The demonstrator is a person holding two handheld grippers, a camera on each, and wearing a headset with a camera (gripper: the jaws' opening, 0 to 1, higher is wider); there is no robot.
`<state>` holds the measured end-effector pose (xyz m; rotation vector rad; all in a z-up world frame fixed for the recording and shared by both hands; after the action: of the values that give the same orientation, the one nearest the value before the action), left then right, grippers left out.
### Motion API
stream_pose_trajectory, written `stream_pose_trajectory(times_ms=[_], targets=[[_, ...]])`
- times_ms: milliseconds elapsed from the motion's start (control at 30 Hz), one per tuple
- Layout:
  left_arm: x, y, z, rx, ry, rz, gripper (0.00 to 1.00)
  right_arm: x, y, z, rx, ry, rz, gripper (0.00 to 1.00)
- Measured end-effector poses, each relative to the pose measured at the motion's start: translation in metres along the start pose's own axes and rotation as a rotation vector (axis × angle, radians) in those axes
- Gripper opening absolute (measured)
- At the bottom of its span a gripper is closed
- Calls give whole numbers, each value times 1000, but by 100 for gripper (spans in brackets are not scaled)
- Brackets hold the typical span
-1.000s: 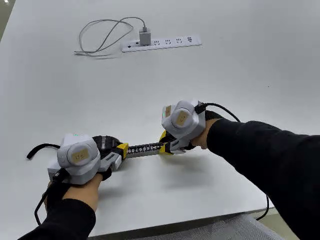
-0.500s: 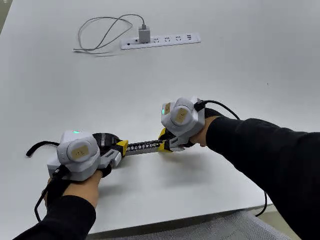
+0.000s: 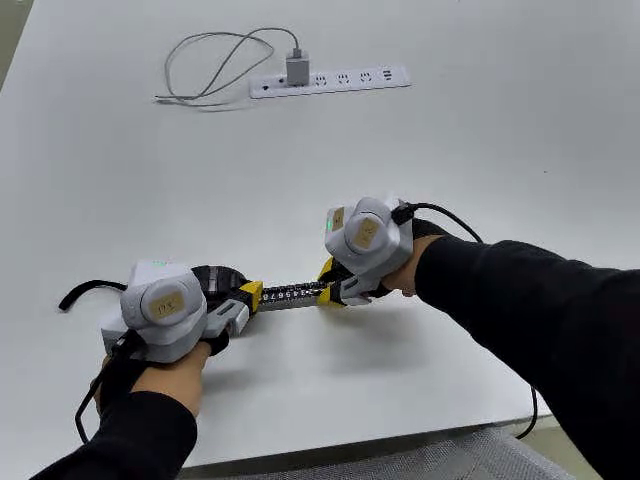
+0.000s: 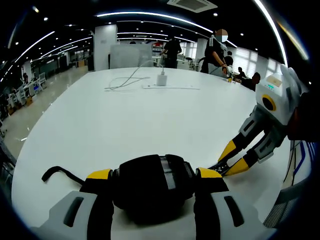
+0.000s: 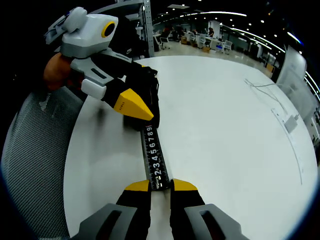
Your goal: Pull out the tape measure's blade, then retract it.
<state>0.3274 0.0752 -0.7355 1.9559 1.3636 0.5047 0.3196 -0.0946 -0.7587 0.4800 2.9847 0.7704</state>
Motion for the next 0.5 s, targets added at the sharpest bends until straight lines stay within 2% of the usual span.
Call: stream_pose_trajectory(times_ms=[267,500], targets=[[0,0,0,-10,-1,10,61,2,0,0,-2,-7,15,10],[-1,-1,-1,6,-4,18,61,4,0,0,-4,-15,31,10]])
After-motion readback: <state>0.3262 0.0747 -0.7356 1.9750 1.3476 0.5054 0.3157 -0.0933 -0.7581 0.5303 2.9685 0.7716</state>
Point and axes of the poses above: the centre of the closed fingertips' face, and the gripper's own axes: z roughly forward along the fingers, x roughly to its left, y roughly out of its top, the point moved 6 cm from there along -z, roughly backward along the fingers, and after that the axes turned 6 degrees about x, right-handed, at the moved point
